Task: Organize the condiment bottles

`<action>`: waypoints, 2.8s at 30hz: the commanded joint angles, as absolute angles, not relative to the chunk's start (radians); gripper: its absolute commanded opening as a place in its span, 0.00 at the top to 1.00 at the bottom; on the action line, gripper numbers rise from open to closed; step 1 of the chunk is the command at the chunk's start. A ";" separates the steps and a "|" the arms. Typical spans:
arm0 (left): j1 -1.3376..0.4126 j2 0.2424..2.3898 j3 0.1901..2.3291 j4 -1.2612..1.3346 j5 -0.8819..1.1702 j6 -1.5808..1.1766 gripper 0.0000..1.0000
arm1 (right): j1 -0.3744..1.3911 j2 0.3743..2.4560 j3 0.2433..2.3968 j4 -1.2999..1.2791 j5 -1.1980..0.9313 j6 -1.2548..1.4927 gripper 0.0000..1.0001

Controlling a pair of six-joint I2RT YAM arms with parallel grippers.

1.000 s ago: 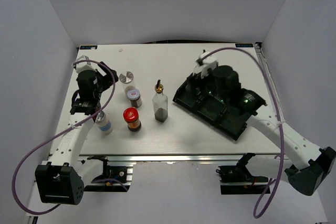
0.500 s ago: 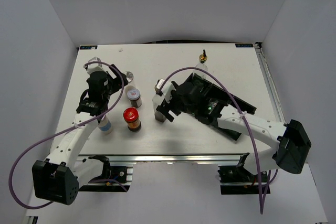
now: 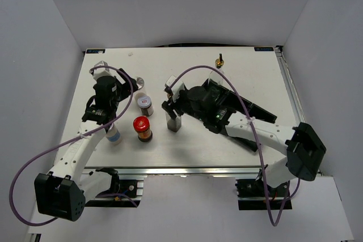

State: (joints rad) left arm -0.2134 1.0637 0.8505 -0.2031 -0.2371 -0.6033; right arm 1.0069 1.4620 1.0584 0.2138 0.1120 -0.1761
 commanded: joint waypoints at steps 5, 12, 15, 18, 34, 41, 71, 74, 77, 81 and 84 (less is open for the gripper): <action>-0.216 1.071 0.898 -0.206 -0.258 -0.604 0.02 | 1.006 1.514 1.098 0.311 0.140 -0.134 0.70; -0.216 1.077 0.920 -0.221 -0.273 -0.591 0.02 | 1.006 1.465 1.140 0.295 0.123 -0.120 1.00; -0.216 1.062 0.916 -0.199 -0.253 -0.595 0.02 | 1.002 1.419 1.172 0.238 0.132 -0.138 1.00; -0.216 1.049 0.925 -0.210 -0.256 -0.598 0.02 | 0.974 1.369 1.199 0.186 0.112 -0.135 1.00; -0.216 1.044 0.960 -0.209 -0.279 -0.606 0.02 | 0.709 1.264 1.308 0.048 -0.104 -0.126 1.00; -0.216 1.075 0.942 -0.196 -0.278 -0.604 0.02 | 0.635 1.270 1.296 0.040 -0.110 -0.176 1.00; -0.216 1.200 0.976 -0.196 -0.275 -0.584 0.02 | 0.508 1.394 1.117 0.264 -0.173 -0.135 1.00; -0.216 1.193 0.973 -0.199 -0.282 -0.581 0.02 | 0.506 1.394 1.115 0.261 -0.173 -0.121 0.98; -0.216 1.189 0.966 -0.196 -0.282 -0.581 0.02 | 0.508 1.384 1.097 0.268 -0.163 -0.107 0.81; -0.216 1.178 0.953 -0.196 -0.275 -0.584 0.02 | 0.506 1.381 1.098 0.246 -0.147 -0.101 0.64; -0.216 1.177 0.950 -0.192 -0.268 -0.581 0.02 | 0.508 1.374 1.094 0.236 -0.143 -0.098 0.62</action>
State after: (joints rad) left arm -0.2134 1.2098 0.9337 -0.2028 -0.2729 -0.5884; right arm 0.5106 1.4147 1.0817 0.1253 -0.1574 -0.1093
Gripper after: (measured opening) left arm 0.980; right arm 0.418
